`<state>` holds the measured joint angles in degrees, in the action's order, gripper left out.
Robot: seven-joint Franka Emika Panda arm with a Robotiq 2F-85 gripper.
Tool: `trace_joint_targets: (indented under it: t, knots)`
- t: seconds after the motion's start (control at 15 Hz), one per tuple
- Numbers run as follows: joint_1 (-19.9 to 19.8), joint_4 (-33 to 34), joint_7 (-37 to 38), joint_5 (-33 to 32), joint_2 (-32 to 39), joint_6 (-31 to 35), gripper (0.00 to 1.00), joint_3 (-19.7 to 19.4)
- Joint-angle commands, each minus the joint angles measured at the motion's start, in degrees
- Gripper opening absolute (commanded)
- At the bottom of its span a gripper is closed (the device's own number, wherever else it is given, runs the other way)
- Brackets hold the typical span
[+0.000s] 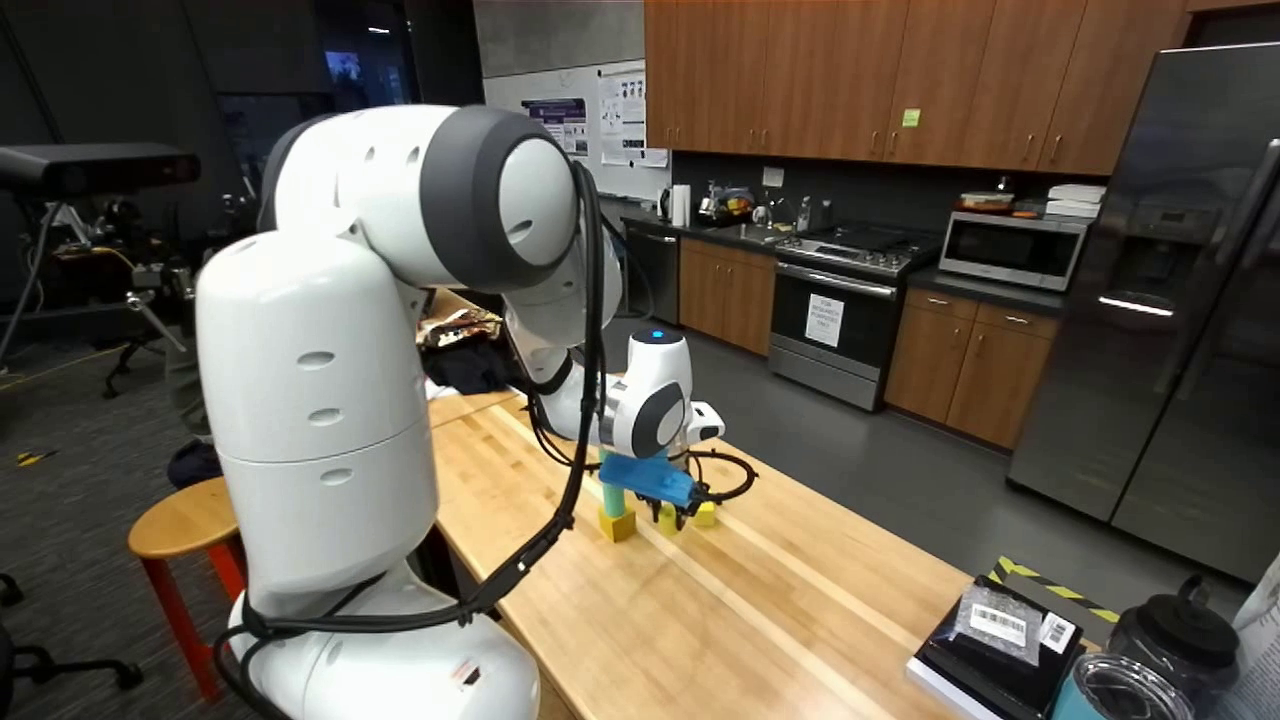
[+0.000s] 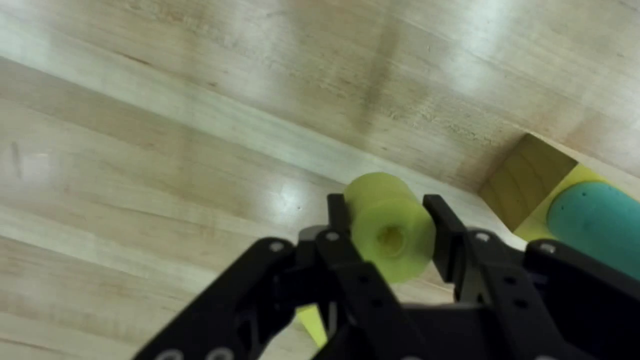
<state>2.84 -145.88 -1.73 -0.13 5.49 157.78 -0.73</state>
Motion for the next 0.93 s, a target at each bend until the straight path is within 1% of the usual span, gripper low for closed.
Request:
trace_joint_targets:
  t: [0.0, 0.27, 0.47, 0.73, 0.87]
  knots:
    - [-0.84, -2.69, 3.07, -4.0, -5.68, 0.15, 0.16, -0.57]
    - [-1.61, -3.85, 5.72, -7.51, -9.65, 0.04, 0.16, -0.3]
    - [-2.22, -4.5, 8.76, -11.84, -13.3, -0.33, 0.16, 0.49]
    - [-3.27, -4.99, 12.89, -17.9, -18.6, -1.65, 0.16, 2.97]
    - [-3.84, -5.22, 14.28, -19.61, -21.07, -2.45, 0.16, 4.66]
